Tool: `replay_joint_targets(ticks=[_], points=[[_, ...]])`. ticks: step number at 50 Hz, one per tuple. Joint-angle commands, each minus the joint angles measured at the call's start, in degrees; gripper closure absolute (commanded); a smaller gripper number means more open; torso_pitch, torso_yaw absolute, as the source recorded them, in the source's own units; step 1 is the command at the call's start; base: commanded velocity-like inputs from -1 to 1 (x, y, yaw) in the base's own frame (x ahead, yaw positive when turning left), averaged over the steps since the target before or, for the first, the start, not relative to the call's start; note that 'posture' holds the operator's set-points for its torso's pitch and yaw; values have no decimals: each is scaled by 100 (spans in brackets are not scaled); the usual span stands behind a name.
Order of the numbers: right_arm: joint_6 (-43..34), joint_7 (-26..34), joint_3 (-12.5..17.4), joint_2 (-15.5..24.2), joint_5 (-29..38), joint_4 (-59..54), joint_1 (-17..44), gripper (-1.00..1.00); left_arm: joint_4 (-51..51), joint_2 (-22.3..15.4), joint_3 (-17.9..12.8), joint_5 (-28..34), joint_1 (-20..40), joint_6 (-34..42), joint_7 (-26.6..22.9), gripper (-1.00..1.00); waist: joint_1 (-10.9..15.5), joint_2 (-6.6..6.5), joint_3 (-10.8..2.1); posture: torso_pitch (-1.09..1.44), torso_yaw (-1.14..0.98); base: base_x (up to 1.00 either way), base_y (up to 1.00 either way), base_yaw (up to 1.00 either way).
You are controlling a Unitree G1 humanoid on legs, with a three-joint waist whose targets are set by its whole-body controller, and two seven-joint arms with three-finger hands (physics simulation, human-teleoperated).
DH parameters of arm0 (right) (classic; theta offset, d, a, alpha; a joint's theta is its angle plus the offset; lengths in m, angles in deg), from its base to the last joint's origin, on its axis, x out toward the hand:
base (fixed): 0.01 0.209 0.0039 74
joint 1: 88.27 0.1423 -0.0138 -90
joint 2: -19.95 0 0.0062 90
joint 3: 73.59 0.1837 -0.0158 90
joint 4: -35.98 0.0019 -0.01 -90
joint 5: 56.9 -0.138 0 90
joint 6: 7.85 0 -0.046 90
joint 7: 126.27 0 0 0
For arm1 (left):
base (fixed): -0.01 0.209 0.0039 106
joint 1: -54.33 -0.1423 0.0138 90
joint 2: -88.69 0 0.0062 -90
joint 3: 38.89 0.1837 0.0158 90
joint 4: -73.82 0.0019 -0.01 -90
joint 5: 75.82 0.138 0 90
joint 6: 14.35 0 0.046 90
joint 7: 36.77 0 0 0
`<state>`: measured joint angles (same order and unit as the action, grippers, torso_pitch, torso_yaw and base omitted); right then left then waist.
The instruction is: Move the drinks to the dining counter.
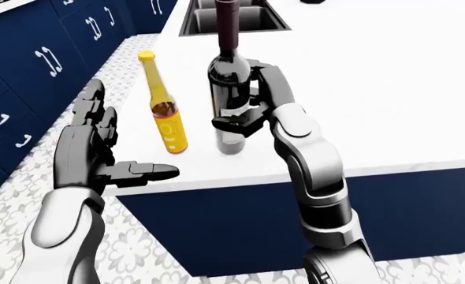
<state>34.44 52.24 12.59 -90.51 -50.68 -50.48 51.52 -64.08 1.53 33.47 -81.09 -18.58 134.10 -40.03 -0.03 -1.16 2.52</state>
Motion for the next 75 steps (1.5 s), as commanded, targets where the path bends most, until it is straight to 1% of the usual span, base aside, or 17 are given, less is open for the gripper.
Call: replay_joint_targets(ticks=[1,10,14,17,18,19,20,24,25,27,31,32,34,47,60,73,75], points=[[435,-25,57,10,-14,355,264,100,-146,-58,-46,5,117,-194,19,-100,-3,-35,-187,0,0,0,0,0],[421,-18,77,25,-11,359,233,98,-135,-65,-35,-10,154,-192,45,-100,-1,-31,-199,0,0,0,0,0],[440,3,81,45,-13,338,230,73,-141,-66,-11,-15,186,-169,67,-100,-1,-31,-200,0,0,0,0,0],[418,9,78,45,-11,361,219,67,-143,-61,4,-11,180,-175,78,-100,-2,-30,-199,0,0,0,0,0],[408,11,68,48,1,376,209,47,-152,-59,11,-7,160,-184,76,-100,-2,-29,-200,0,0,0,0,0],[417,16,66,49,4,380,201,46,-134,-56,17,-1,151,-207,75,-100,-2,-29,-200,0,0,0,0,0],[423,18,62,45,10,383,181,31,-137,-55,15,1,145,-206,74,-100,-2,-28,-199,0,0,0,0,0],[444,16,63,37,23,372,162,3,-143,-50,0,1,119,-217,63,-100,-3,-28,-199,0,0,0,0,0],[458,15,64,35,25,362,154,-21,-140,-49,7,7,112,-224,63,-100,-4,-28,-200,0,0,0,0,0],[460,10,66,29,29,364,147,-40,-140,-43,18,13,113,-221,63,-100,-3,-29,-199,0,0,0,0,0],[520,18,76,39,23,326,120,-52,-83,-28,31,39,83,-306,62,-100,1,-28,-199,0,0,0,0,0],[503,19,74,36,20,346,116,-71,-139,-32,12,28,95,-238,60,-100,0,-27,-202,0,0,0,0,0],[548,21,79,37,14,301,115,-79,-72,-25,10,37,96,-308,61,-100,-4,-27,-212,0,0,0,0,0],[530,30,87,51,12,342,97,-83,-116,-33,-37,-11,95,-275,73,-100,-6,-32,-210,0,0,0,0,0],[285,89,290,355,-135,855,-142,-100,-220,-85,-99,-84,193,-98,99,-100,6,-11,-215,0,0,0,0,0],[-891,273,605,901,-409,2788,-877,-100,-693,-216,-263,-362,336,434,143,-100,24,32,-177,0,0,0,0,0],[-1078,269,639,949,-462,3178,-1054,-100,-779,-207,-284,-383,277,451,118,-100,2,3,-315,0,0,-34,0,0]])
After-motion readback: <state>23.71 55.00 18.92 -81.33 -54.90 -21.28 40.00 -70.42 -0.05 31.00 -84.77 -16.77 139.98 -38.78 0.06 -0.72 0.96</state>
